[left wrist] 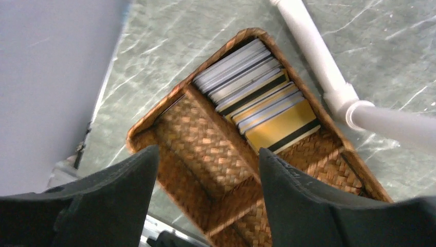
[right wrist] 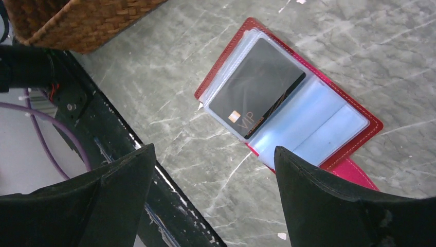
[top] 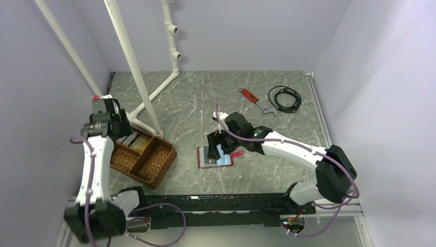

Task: Put the credit cards into the card holder
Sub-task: Pick up the credit card from the storage box.

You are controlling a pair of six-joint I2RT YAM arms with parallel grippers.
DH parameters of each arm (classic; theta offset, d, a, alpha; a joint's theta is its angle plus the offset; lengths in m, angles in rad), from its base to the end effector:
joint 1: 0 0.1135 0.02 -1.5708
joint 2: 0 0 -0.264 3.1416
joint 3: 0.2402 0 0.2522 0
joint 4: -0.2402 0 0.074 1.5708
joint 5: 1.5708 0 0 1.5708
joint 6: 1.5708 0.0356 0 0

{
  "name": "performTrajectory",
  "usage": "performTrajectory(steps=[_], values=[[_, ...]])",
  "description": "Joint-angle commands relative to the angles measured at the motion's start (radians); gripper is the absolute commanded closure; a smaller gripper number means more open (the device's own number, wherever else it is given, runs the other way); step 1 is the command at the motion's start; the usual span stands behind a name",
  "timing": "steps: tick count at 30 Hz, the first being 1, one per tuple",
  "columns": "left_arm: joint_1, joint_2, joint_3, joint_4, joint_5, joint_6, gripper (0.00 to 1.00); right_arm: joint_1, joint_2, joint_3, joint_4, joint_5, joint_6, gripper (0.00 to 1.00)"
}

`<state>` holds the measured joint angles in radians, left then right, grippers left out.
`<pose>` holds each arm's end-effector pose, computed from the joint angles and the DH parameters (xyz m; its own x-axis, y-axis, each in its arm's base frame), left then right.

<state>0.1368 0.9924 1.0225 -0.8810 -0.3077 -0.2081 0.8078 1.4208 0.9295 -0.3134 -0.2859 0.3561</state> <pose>0.1866 0.0366 0.3208 -0.6611 -0.2897 -0.6921 -0.4746 0.8759 0.0866 0.2000 0.2236 0.2339 -0.7556 -0.3063 -0.5790 -0.6030 0.6706 0.4322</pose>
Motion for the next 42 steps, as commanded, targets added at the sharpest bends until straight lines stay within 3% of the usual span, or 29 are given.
performTrajectory(steps=[1, 6, 14, 28, 36, 42], values=[[0.127, 0.157, 0.013, 0.183, 0.405, 0.254, 0.31, 0.038, -0.057, -0.015, 0.014, 0.096, -0.034, 0.12], [0.126, 0.310, 0.037, 0.245, 0.558, 0.374, 0.43, 0.070, -0.066, -0.018, 0.011, 0.130, -0.040, 0.11], [0.127, 0.488, 0.049, 0.235, 0.578, 0.392, 0.47, 0.083, -0.064, -0.018, 0.005, 0.159, -0.040, 0.11], [0.127, 0.568, -0.004, 0.197, 0.544, 0.358, 0.46, 0.088, -0.053, -0.012, -0.003, 0.169, -0.040, 0.11], [0.127, 0.525, -0.080, 0.263, 0.503, 0.374, 0.43, 0.088, -0.054, -0.014, -0.003, 0.173, -0.040, 0.11], [0.125, 0.590, 0.014, 0.167, 0.660, 0.389, 0.47, 0.088, -0.056, -0.014, -0.005, 0.180, -0.042, 0.10]])
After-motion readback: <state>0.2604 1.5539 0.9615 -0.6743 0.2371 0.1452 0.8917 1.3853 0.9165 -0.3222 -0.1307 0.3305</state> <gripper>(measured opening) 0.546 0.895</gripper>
